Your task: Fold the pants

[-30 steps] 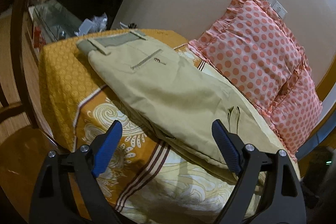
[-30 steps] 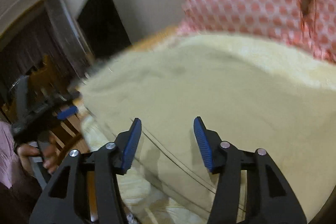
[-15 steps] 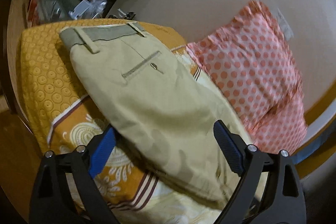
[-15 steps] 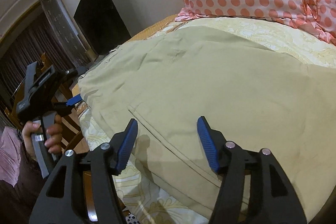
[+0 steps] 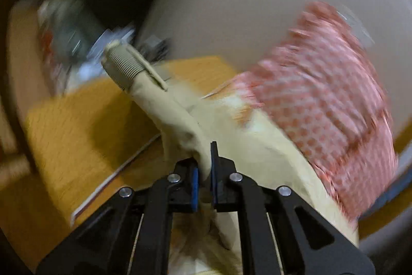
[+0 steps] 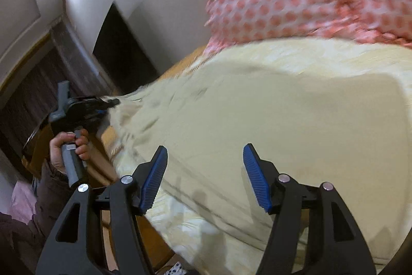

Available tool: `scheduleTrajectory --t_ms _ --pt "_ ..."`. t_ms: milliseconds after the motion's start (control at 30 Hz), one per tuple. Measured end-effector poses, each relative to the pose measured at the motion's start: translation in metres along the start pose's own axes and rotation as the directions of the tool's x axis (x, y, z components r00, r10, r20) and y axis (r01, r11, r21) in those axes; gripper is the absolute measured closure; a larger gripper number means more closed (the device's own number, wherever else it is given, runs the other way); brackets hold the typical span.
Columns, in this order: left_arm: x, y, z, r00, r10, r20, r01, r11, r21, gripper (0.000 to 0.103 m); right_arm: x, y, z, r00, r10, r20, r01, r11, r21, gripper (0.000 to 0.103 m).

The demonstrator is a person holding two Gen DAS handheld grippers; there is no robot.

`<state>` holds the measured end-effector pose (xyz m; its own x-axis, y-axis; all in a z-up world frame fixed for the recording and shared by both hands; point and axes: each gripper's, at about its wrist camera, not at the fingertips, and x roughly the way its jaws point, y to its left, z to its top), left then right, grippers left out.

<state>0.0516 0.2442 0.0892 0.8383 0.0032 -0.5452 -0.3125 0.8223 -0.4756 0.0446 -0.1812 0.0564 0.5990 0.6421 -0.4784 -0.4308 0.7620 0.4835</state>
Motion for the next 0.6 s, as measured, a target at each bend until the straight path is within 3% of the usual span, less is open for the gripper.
scheduleTrajectory --t_ms 67,167,200,233,267,300,333,367,400,433,467,567,600 --pt "-0.01 -0.054 0.001 0.999 -0.037 0.032 0.032 0.988 0.151 0.097 -0.023 -0.014 0.003 0.998 -0.042 0.053 0.041 0.999 0.019 0.037" --pt "-0.023 -0.145 -0.025 0.981 -0.192 -0.012 0.183 0.91 0.373 0.098 -0.062 -0.039 0.006 0.981 -0.136 0.139 0.126 0.989 0.076 0.037" --pt "-0.027 -0.173 -0.041 0.966 -0.252 -0.053 0.249 0.864 0.438 0.098 -0.074 -0.049 0.006 0.973 -0.161 0.164 0.144 0.984 0.107 0.037" --pt "-0.03 -0.208 -0.071 0.938 -0.322 -0.129 0.34 0.785 0.517 0.098 -0.091 -0.064 0.006 0.961 -0.195 0.197 0.163 0.973 0.165 0.037" --pt "-0.032 -0.222 -0.088 0.922 -0.348 -0.172 0.383 0.743 0.549 0.098 -0.099 -0.073 0.005 0.955 -0.21 0.21 0.169 0.965 0.199 0.037" --pt "-0.032 -0.246 -0.121 0.89 -0.373 -0.262 0.453 0.663 0.596 0.097 -0.112 -0.088 0.003 0.946 -0.233 0.225 0.172 0.95 0.262 0.036" --pt "-0.03 -0.257 -0.146 0.867 -0.375 -0.329 0.498 0.608 0.618 0.097 -0.12 -0.1 0.001 0.942 -0.243 0.23 0.168 0.938 0.303 0.034" --pt "-0.025 -0.27 -0.181 0.837 -0.355 -0.417 0.548 0.534 0.644 0.097 -0.127 -0.112 -0.001 0.94 -0.249 0.232 0.157 0.923 0.352 0.034" --pt "-0.021 -0.275 -0.203 0.825 -0.323 -0.463 0.565 0.488 0.665 0.097 -0.133 -0.123 -0.003 0.942 -0.242 0.233 0.135 0.908 0.396 0.033" --pt "-0.016 -0.277 -0.223 0.82 -0.286 -0.497 0.572 0.452 0.684 0.097 -0.137 -0.134 -0.005 0.948 -0.218 0.232 0.096 0.891 0.444 0.033" --pt "-0.011 -0.277 -0.24 0.825 -0.243 -0.511 0.564 0.426 0.708 0.097 -0.138 -0.144 -0.007 0.955 -0.191 0.228 0.059 0.873 0.484 0.033" --pt "-0.013 -0.273 -0.265 0.862 -0.21 -0.461 0.507 0.358 0.784 0.094 -0.131 -0.159 -0.004 0.972 -0.115 0.206 -0.013 0.845 0.534 0.032" --pt "-0.016 -0.277 -0.277 0.886 -0.184 -0.425 0.462 0.288 0.839 0.093 -0.123 -0.165 -0.001 0.979 -0.084 0.187 -0.034 0.833 0.552 0.031"
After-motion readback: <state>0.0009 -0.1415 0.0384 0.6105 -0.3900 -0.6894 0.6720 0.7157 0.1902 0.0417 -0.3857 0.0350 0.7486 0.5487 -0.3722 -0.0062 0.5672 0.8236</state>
